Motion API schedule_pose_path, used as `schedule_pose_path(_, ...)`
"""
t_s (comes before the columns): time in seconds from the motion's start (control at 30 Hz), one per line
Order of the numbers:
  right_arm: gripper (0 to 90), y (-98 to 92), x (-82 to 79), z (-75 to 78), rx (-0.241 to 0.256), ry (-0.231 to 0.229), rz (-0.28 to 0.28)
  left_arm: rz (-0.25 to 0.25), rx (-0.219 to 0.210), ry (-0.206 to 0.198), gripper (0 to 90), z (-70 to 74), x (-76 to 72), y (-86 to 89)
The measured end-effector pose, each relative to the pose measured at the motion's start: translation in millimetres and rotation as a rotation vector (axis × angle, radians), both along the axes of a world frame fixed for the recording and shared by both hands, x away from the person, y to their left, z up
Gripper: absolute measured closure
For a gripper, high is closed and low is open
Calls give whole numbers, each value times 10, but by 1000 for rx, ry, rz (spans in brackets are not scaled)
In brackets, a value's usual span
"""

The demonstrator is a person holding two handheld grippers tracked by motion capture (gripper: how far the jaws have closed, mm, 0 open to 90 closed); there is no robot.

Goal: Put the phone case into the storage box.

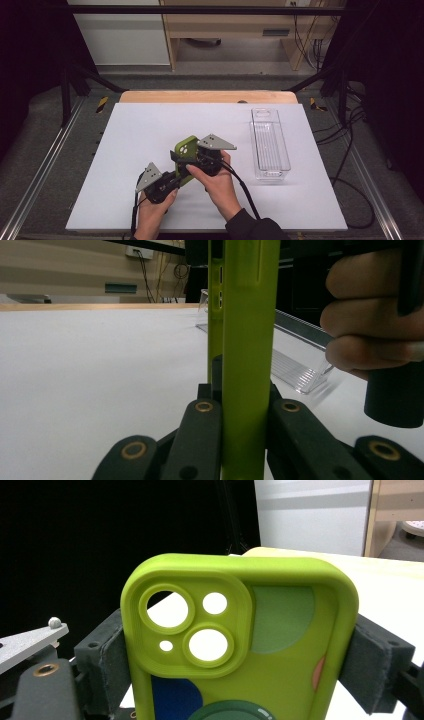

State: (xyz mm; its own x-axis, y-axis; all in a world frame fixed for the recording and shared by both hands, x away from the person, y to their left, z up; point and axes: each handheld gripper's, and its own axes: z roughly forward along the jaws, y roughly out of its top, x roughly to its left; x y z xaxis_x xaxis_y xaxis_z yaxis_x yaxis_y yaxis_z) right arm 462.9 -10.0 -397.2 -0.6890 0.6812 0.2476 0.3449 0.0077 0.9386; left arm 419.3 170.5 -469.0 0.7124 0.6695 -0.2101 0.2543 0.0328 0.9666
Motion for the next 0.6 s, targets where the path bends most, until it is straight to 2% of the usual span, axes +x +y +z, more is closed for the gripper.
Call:
schedule_pose_path(0.33,149,-16,13,-2,1,10,24,2,32,-15,861,8,-10,3)
schedule_pose_path(0.6,141,-70,15,-5,-5,20,28,-5,41,-14,861,-3,-14,-28)
